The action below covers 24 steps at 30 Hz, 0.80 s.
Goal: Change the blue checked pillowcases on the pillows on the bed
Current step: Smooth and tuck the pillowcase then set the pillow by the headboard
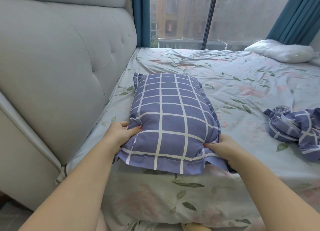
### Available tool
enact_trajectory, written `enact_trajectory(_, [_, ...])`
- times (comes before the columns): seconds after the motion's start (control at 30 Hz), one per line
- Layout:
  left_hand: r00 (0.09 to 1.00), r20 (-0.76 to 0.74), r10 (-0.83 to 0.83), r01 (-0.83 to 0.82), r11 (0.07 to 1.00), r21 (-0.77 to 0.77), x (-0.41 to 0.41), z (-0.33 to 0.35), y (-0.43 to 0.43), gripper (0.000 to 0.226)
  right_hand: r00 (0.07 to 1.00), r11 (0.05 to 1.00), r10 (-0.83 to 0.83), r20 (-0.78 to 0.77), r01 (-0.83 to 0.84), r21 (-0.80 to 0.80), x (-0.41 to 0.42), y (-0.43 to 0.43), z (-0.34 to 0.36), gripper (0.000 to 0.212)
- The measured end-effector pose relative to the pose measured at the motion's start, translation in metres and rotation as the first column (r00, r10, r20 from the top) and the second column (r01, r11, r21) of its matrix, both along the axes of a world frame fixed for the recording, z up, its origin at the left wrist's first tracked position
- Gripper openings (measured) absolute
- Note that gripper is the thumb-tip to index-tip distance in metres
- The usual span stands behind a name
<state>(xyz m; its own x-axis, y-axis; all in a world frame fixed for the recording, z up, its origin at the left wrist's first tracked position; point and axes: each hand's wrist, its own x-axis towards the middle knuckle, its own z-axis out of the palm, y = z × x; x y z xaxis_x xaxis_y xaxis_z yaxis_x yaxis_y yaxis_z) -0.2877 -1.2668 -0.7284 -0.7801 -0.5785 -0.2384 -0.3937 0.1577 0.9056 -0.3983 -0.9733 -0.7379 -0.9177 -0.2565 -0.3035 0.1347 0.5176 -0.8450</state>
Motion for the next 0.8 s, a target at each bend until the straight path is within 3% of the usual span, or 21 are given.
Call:
enact_trajectory(0.07, [0.989,0.151,0.001,0.068,0.888,-0.456,-0.004,0.000,0.004,0.025,1.000,1.000,0.006,-0.001,-0.006,0.016,-0.001,-0.002,-0.002,0.012])
enact_trajectory(0.1, [0.976,0.214,0.029,0.105,0.802,-0.588,-0.006,0.000,0.007,0.029,1.000,0.999,0.015,0.000,-0.015,0.036,-0.003,-0.002,-0.003,0.015])
enact_trajectory(0.17, [0.959,0.279,0.050,0.156,0.729,-0.666,-0.012,-0.001,0.010,0.032,0.998,0.997,0.051,0.045,-0.054,0.063,-0.005,0.000,-0.003,0.023])
enact_trajectory(0.23, [0.952,0.306,0.017,0.198,0.729,-0.656,-0.014,-0.002,0.012,0.028,0.986,0.997,0.077,0.145,-0.077,-0.004,-0.007,0.007,0.000,0.024])
enact_trajectory(0.33, [0.973,0.231,-0.013,0.142,0.823,-0.550,-0.011,-0.002,0.009,0.028,0.968,0.991,0.080,0.236,-0.053,-0.120,-0.007,0.018,0.007,0.028])
enact_trajectory(0.4, [0.973,0.216,0.077,0.076,0.780,-0.621,-0.007,0.005,0.011,0.035,0.979,0.998,0.027,0.201,-0.014,-0.067,-0.009,0.021,0.004,0.041])
enact_trajectory(0.47, [0.996,0.074,0.058,0.010,0.713,-0.701,-0.008,0.014,0.014,0.037,0.994,0.995,-0.102,-0.033,0.103,0.016,-0.010,0.018,0.004,0.054])
enact_trajectory(0.53, [0.994,-0.076,-0.082,0.014,0.766,-0.643,-0.012,0.019,0.021,0.032,0.887,0.979,-0.192,-0.420,0.200,-0.025,-0.008,0.009,0.009,0.050])
enact_trajectory(0.57, [0.989,-0.065,-0.130,0.064,0.791,-0.609,-0.013,0.020,0.026,0.029,0.808,0.980,-0.193,-0.556,0.182,-0.077,-0.005,0.004,0.013,0.043])
enact_trajectory(0.63, [0.979,0.065,-0.194,0.195,0.788,-0.584,-0.014,0.018,0.031,0.022,0.758,0.996,-0.083,-0.647,0.056,-0.062,0.001,-0.008,0.018,0.028])
enact_trajectory(0.73, [0.937,0.252,-0.243,0.346,0.760,-0.551,-0.017,0.009,0.034,0.032,0.784,0.956,0.257,-0.565,-0.120,0.269,0.005,-0.023,0.008,0.012])
enact_trajectory(0.8, [0.907,0.317,-0.277,0.413,0.735,-0.539,-0.024,0.004,0.039,0.039,0.783,0.913,0.352,-0.513,-0.168,0.371,0.006,-0.031,0.003,0.017])
